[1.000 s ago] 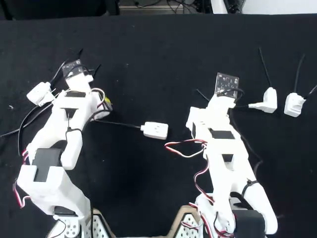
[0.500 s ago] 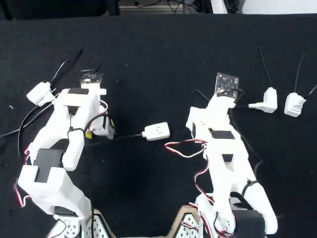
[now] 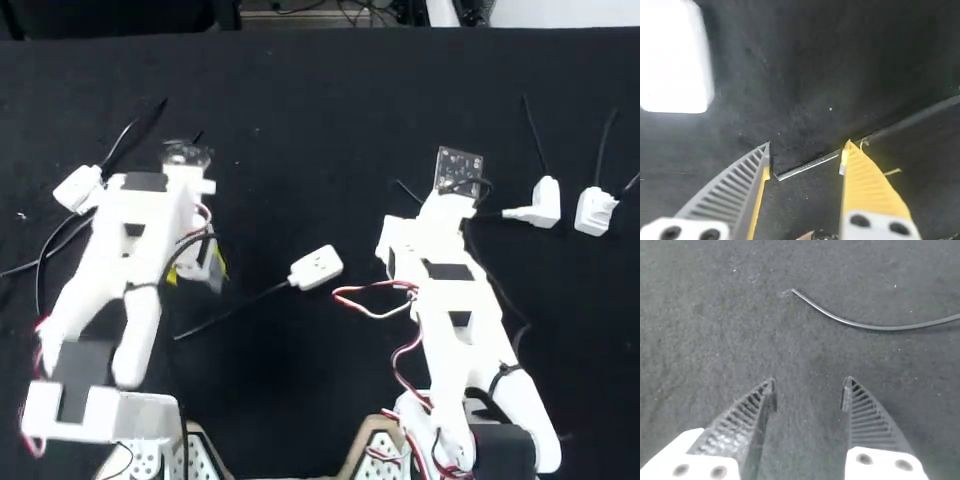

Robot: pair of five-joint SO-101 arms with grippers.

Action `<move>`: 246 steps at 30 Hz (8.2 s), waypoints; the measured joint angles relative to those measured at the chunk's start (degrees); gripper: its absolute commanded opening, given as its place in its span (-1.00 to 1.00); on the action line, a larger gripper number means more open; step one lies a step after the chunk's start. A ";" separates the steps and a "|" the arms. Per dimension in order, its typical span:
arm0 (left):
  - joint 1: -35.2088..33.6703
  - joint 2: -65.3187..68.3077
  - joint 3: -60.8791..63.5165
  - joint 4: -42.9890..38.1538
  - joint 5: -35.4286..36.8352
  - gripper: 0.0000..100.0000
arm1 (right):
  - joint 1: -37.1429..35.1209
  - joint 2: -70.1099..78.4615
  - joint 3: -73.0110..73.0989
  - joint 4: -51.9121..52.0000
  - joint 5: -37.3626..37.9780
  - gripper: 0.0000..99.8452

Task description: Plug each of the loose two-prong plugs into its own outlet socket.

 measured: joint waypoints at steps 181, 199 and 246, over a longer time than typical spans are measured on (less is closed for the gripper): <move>26.11 -12.92 21.01 -38.77 -5.89 -0.60 | 3.78 0.00 0.00 2.11 0.00 -0.60; 16.88 2.37 16.35 -48.18 -5.89 -0.60 | 3.78 0.00 0.00 2.11 0.00 -0.60; 14.15 13.01 -9.93 -17.32 -6.07 -0.60 | 8.09 0.09 -3.69 2.29 -1.76 -0.60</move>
